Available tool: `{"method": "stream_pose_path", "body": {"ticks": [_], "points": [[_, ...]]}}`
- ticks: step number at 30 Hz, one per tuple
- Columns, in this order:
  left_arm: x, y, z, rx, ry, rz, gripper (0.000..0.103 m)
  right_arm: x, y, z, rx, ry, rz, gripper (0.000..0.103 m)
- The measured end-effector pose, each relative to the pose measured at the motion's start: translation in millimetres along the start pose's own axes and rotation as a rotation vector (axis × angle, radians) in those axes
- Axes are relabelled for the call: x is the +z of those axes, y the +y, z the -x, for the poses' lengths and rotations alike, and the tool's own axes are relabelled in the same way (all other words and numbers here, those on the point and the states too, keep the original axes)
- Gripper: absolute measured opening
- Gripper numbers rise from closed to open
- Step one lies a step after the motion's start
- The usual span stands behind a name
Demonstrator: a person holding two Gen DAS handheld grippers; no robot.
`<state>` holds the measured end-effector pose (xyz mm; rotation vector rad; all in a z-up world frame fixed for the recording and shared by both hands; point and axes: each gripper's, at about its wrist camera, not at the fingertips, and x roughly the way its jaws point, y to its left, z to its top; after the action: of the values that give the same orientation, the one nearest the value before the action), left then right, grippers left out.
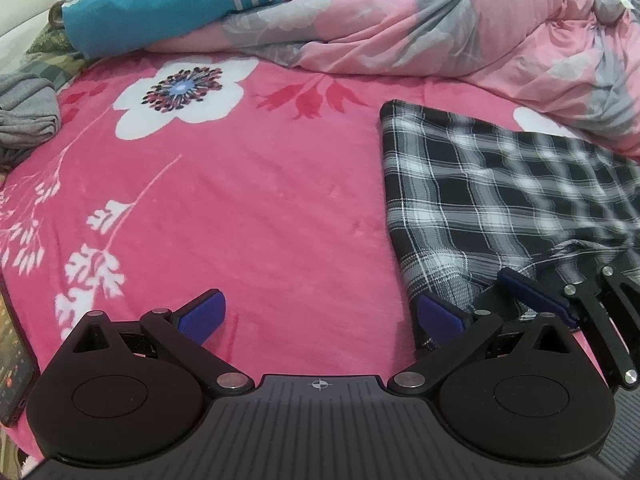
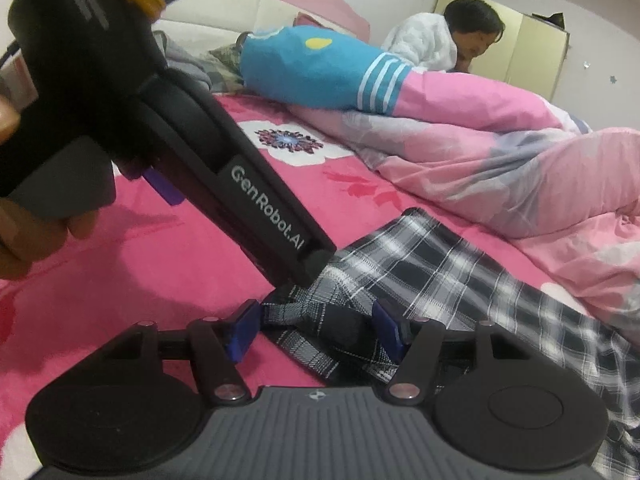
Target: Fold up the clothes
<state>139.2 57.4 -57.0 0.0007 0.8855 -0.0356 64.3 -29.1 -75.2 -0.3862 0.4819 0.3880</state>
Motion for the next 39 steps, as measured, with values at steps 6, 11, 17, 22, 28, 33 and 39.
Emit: {"method": "stream_pose_path", "body": {"ticks": [6, 11, 17, 22, 28, 33, 39], "points": [[-1.1, -2.9, 0.2, 0.015, -0.004, -0.020, 0.103, -1.7, 2.2, -2.8, -0.016, 0.012, 0.007, 0.063], [-1.7, -3.0, 0.9, 0.021, -0.004, -0.025, 0.103, -2.1, 4.8, -3.4, -0.034, 0.017, 0.024, 0.058], [-1.8, -3.3, 0.3, 0.030, 0.001, -0.029, 0.103, -3.7, 9.7, -4.9, -0.059, 0.016, 0.053, 0.048], [-1.3, -5.2, -1.5, 0.039, 0.009, -0.034, 0.103, -4.9, 10.5, -6.7, -0.080, 0.012, 0.057, 0.036], [-2.1, -8.5, -4.5, 0.046, 0.014, -0.044, 0.103, -6.8, 6.9, -8.1, -0.087, 0.009, 0.037, 0.028], [2.0, -4.2, -4.5, 0.006, -0.012, -0.006, 0.103, -7.8, 5.6, -8.2, -0.086, 0.003, 0.029, 0.028], [11.4, 11.1, -7.2, -0.087, -0.055, 0.082, 0.103, -8.8, 5.1, -8.6, -0.088, -0.004, 0.025, 0.027]]}}
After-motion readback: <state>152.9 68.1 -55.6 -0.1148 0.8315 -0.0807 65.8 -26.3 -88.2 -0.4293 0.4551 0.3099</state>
